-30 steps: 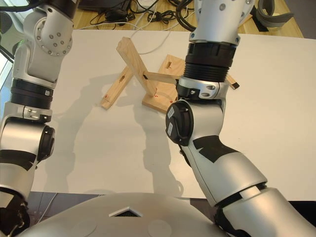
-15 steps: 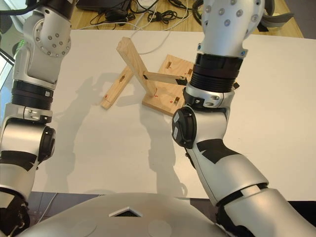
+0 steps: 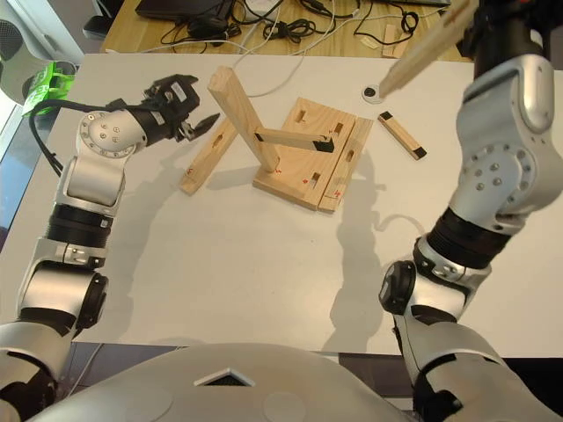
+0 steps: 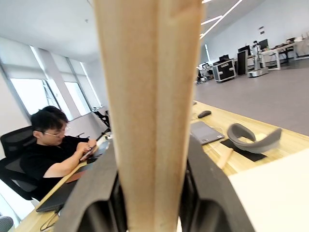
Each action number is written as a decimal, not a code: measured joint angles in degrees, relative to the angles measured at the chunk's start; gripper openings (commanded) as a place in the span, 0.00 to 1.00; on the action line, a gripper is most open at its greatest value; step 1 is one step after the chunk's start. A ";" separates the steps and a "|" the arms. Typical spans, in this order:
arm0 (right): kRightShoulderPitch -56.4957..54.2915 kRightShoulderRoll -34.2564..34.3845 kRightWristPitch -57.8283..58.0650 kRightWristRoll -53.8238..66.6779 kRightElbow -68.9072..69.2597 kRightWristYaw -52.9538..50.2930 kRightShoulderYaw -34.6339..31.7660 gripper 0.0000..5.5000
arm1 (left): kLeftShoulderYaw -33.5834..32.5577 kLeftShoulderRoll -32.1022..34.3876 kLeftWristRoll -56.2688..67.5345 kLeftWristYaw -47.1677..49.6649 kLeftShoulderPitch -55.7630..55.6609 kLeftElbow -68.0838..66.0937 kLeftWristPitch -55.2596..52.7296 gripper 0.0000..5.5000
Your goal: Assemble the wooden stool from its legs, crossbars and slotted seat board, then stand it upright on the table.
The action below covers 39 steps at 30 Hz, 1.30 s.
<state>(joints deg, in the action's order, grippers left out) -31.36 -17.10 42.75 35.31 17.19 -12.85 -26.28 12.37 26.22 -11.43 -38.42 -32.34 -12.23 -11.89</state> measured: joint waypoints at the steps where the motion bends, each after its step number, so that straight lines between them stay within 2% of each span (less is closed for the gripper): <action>1: 1.81 -0.02 1.48 1.51 0.26 0.27 -1.45 0.18 | 0.05 -0.30 0.40 -0.28 0.25 1.36 -0.88 0.62; 4: 8.48 0.96 5.70 8.82 1.51 2.23 -6.14 0.18 | 0.59 -1.82 2.56 -1.81 0.64 7.30 -3.91 0.62; 8: 11.98 3.43 7.66 21.66 1.75 2.86 -12.65 0.18 | 2.19 -2.09 3.52 -3.13 2.99 12.73 -7.69 0.62; 12: 14.40 3.71 8.07 29.72 0.46 4.83 -13.83 0.18 | 3.72 -2.11 4.40 -3.85 5.52 16.53 -11.23 0.62; 23: 22.21 2.52 5.96 33.08 -7.18 12.32 -13.89 0.18 | 5.16 -4.38 5.82 -2.28 6.99 23.23 -21.09 0.62; 28: 22.19 1.29 4.09 32.87 -9.29 13.86 -12.59 0.18 | 7.02 -6.00 7.47 -2.09 7.91 28.03 -26.39 0.62; 39: 19.30 -1.72 -0.15 26.96 -13.51 18.58 -7.43 0.18 | 9.00 -4.37 11.69 -3.46 9.93 31.80 -34.88 0.62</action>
<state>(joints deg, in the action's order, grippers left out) -12.06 -18.82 42.60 62.27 3.68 5.73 -33.71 21.37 21.85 0.27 -41.88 -22.42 19.57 -46.77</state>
